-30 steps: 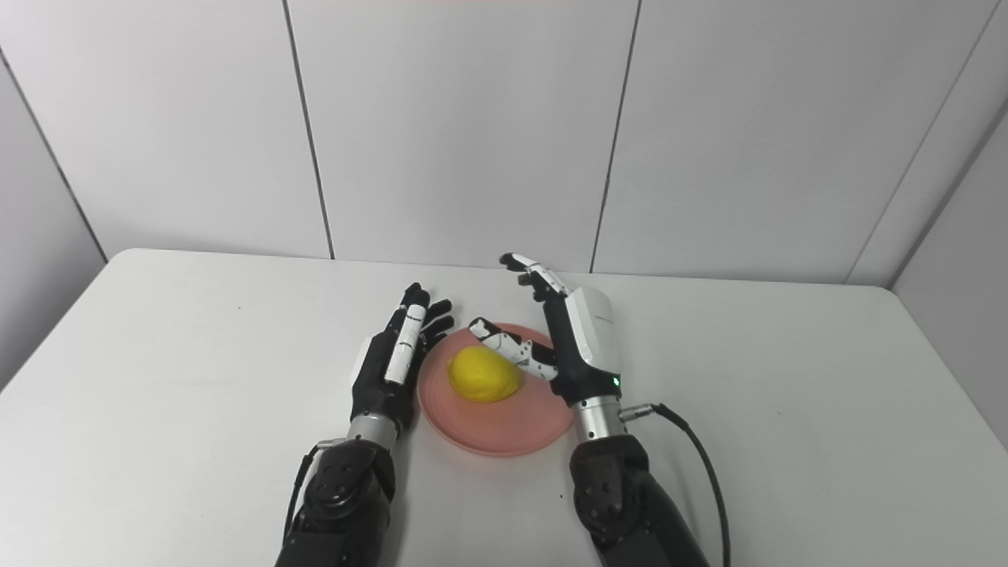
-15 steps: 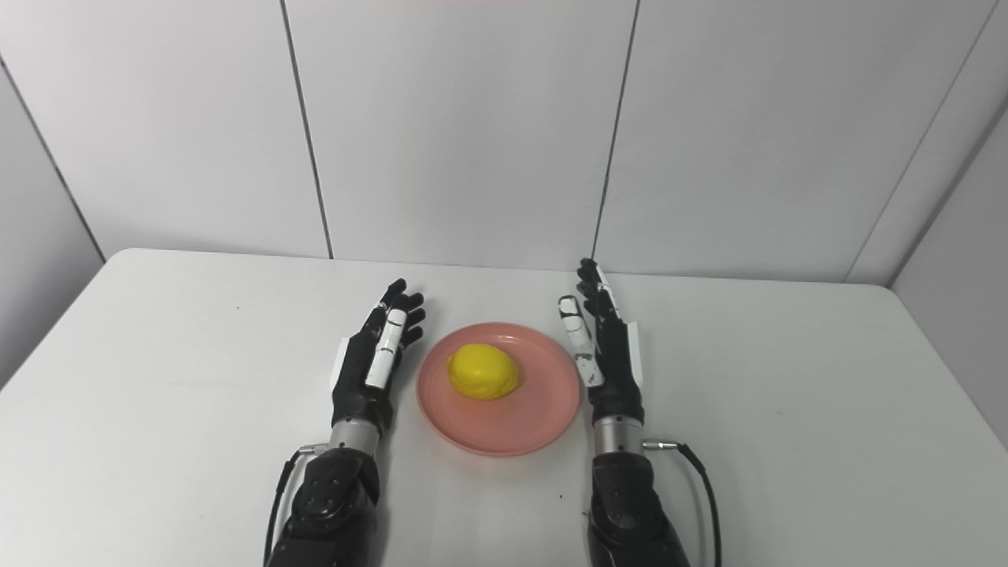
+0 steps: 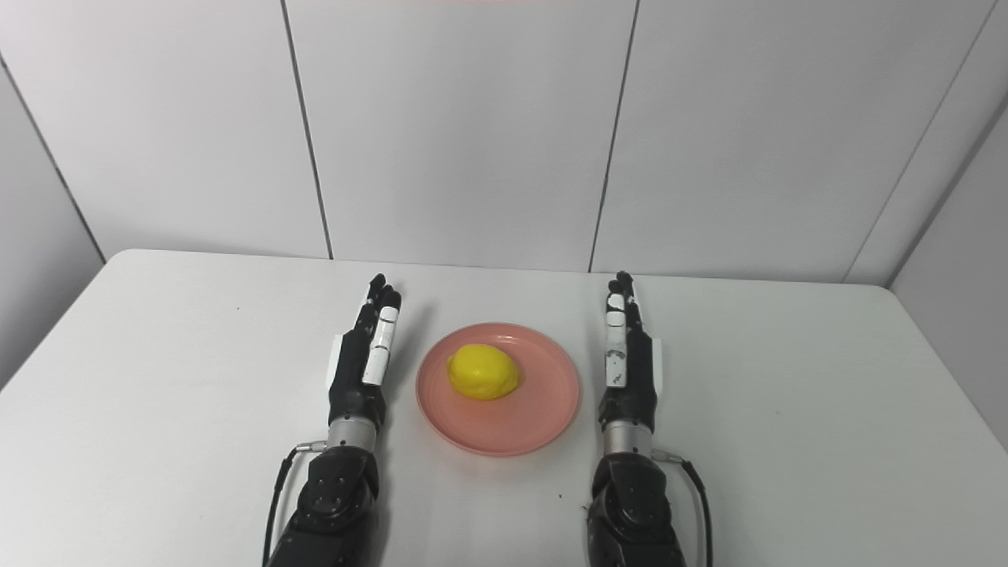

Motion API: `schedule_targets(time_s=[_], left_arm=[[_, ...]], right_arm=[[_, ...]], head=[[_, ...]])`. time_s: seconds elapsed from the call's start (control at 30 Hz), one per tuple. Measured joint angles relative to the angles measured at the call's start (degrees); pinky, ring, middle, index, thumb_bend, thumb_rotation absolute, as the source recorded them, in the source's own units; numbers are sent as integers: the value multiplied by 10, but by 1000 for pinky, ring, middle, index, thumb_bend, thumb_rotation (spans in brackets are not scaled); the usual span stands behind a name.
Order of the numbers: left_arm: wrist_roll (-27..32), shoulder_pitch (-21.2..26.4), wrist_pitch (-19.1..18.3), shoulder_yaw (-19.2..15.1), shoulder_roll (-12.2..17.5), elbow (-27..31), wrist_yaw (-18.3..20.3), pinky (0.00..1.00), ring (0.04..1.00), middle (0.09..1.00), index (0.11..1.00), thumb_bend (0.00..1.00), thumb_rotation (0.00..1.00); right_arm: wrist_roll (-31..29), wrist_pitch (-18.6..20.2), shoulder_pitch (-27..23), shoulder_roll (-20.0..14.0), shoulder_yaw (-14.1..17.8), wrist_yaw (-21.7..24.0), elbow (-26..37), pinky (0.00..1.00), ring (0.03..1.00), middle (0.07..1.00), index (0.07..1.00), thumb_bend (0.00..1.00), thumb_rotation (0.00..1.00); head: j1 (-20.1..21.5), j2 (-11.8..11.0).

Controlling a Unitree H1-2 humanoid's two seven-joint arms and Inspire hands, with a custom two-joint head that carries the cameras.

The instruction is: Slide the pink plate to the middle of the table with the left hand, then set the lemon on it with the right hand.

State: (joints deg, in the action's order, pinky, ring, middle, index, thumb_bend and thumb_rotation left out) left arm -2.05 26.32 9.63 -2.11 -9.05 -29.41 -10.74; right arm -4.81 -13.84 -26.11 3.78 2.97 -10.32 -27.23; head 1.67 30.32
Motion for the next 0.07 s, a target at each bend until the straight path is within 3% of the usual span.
schedule_targets(time_s=[0.07], left_arm=[[6,0,-6,0,1,2,4,1000,1000,1000,990,658,861]], right_arm=[[-2,16,0,2,0,1,2,1000,972,956,953,770,1000]], head=[[0,0]])
